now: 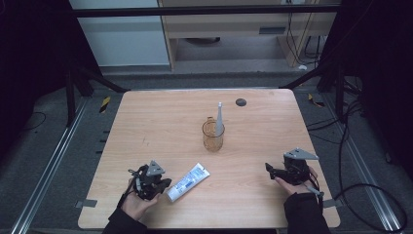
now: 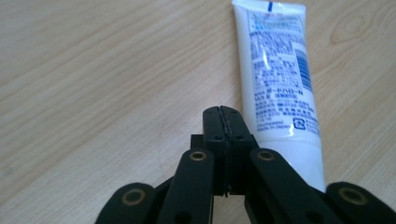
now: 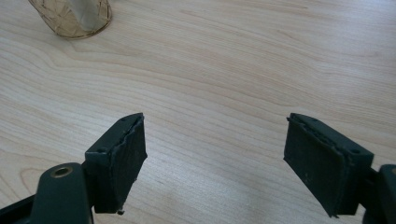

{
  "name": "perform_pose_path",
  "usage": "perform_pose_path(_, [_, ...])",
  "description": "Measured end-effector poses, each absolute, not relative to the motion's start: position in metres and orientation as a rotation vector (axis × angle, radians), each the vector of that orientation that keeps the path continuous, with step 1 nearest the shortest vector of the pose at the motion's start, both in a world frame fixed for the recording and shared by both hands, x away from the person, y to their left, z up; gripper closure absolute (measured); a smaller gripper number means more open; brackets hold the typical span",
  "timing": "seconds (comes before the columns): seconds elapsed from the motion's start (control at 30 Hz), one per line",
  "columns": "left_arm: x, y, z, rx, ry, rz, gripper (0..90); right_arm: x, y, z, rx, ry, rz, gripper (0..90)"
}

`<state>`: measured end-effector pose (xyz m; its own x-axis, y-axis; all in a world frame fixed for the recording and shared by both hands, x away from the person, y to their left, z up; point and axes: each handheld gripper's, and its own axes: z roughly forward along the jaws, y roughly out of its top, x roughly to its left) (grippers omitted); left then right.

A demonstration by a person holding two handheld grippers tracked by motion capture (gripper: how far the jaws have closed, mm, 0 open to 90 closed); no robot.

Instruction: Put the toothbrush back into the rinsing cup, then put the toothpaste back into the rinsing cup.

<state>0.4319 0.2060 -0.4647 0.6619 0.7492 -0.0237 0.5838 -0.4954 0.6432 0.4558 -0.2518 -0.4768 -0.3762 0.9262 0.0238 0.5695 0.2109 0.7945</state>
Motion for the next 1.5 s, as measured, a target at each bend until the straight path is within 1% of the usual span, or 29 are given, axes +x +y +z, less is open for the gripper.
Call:
perform_pose_path(0.1, [0.434, 0.209, -0.458, 2.223, 1.032, 0.358, 87.3, 0.456, -0.254, -0.476, 1.393, 2.02, 1.024, 20.8])
perform_pose_path(0.33, [0.436, 0.202, -0.442, 2.2, 1.008, 0.382, 77.3, 0.456, -0.254, -0.474, 1.396, 2.012, 1.029, 20.6])
perform_pose_path(0.43, [0.438, 0.195, -0.436, 2.199, 0.989, 0.403, 69.0, 0.457, -0.255, -0.473, 1.39, 2.007, 1.024, 20.4])
perform_pose_path(0.6, [0.441, 0.184, -0.425, 2.228, 0.955, 0.383, 54.2, 0.458, -0.257, -0.472, 1.401, 2.005, 1.019, 19.9])
perform_pose_path(0.73, [0.443, 0.177, -0.416, 2.231, 0.929, 0.379, 47.3, 0.458, -0.258, -0.471, 1.405, 1.999, 1.024, 19.7])
perform_pose_path(0.97, [0.444, 0.162, -0.412, 2.263, 0.885, 0.371, 43.2, 0.458, -0.26, -0.47, 1.408, 1.994, 1.027, 19.6])
perform_pose_path(1.5, [0.453, 0.145, -0.437, 2.389, 0.893, 0.286, 42.2, 0.459, -0.261, -0.475, 1.421, 2.023, 1.028, 19.5])
